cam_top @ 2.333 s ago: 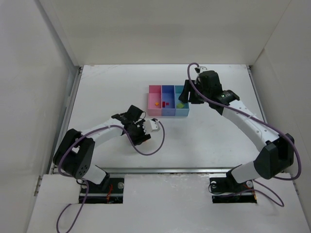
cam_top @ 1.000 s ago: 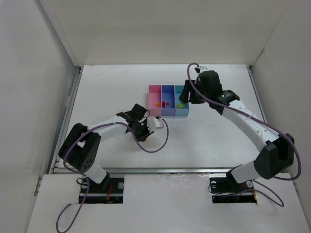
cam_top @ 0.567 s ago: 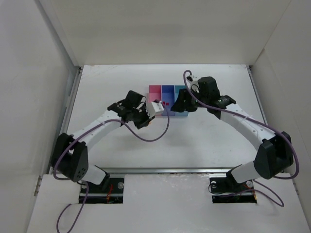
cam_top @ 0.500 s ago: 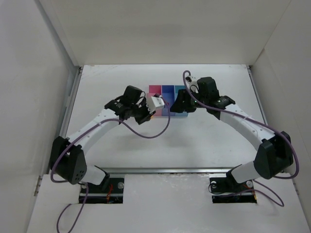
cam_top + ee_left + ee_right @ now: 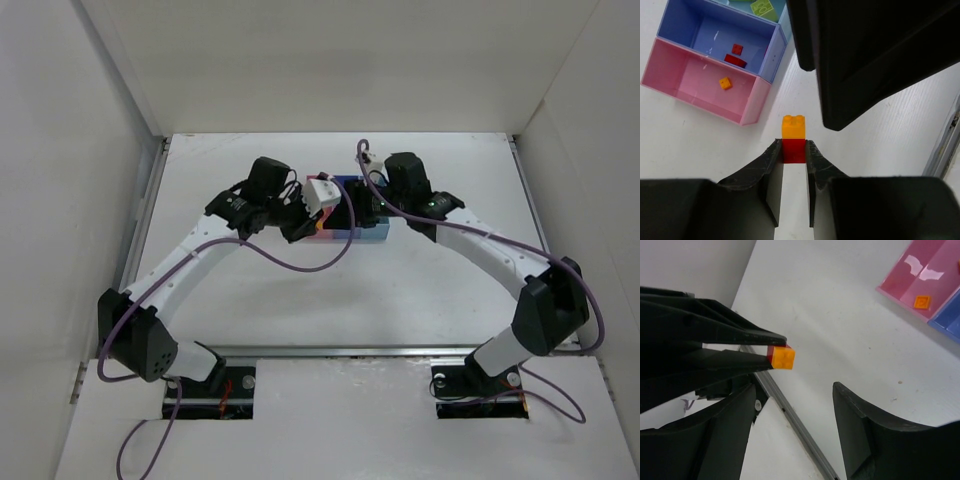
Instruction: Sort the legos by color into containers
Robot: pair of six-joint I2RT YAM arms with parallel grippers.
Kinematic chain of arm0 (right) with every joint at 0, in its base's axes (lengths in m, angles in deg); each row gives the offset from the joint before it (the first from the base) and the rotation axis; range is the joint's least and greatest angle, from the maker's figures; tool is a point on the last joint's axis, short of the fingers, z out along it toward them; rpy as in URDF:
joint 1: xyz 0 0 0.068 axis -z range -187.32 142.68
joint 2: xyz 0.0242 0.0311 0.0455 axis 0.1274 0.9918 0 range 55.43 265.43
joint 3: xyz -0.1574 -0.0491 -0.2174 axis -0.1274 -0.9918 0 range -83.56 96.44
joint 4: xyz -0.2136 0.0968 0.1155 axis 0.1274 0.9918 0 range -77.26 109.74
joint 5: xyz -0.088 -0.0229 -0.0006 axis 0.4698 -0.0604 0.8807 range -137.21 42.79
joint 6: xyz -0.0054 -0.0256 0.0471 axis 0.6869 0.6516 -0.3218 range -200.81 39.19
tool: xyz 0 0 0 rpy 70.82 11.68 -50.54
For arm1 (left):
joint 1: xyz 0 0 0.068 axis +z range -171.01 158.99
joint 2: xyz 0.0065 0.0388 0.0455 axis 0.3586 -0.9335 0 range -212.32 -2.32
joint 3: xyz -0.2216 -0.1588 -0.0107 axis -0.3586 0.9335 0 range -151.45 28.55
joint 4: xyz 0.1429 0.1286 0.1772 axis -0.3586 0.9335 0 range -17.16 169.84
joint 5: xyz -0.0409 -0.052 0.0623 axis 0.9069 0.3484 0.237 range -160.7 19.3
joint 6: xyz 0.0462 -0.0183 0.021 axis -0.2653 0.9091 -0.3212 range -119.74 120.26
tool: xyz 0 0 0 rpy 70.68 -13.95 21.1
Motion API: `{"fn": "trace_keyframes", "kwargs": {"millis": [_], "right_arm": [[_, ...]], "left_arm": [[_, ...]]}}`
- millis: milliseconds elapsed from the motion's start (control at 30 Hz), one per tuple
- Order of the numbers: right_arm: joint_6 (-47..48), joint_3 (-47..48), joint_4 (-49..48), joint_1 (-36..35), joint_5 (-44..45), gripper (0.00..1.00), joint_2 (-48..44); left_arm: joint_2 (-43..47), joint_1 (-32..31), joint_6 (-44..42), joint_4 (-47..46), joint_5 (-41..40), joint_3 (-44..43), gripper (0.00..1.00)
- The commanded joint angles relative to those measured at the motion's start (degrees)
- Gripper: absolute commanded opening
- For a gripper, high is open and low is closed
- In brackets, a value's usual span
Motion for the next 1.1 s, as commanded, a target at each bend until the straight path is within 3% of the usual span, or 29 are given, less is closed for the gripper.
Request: {"fn": "trace_keyframes", "kwargs": {"millis": [0,400,567,833,1000,1067], "right_arm": [[-1.07,4.62,-4.40,-0.27,-1.39,0.69,0.72],[-2.73,7.09,-4.40,-0.27,-4.30,0.63,5.28],[-2.74,7.09,-4.40,-0.27,-5.61,0.36,5.90],[-2.74,8.23,-4.40,-0.27,-6.93,0.23,6.43],[-2.74,8.23,-4.40,-0.27,-8.07,0.00,6.43],[-2.74,7.53,-4.40,0.60,-7.46,0.00,6.43]], "left_arm": [[0.40,-0.29,0.61,1.25,2.11,-3.40,0.00],[0.40,-0.82,1.66,1.25,2.11,-3.94,0.00],[0.40,-0.82,2.19,0.72,2.64,-4.46,0.00],[0.40,-0.82,2.72,-0.33,2.64,-4.46,0.00],[0.40,-0.82,2.72,-0.86,0.89,-3.85,0.00],[0.40,-0.82,2.72,-0.86,0.88,-3.24,0.00]]}}
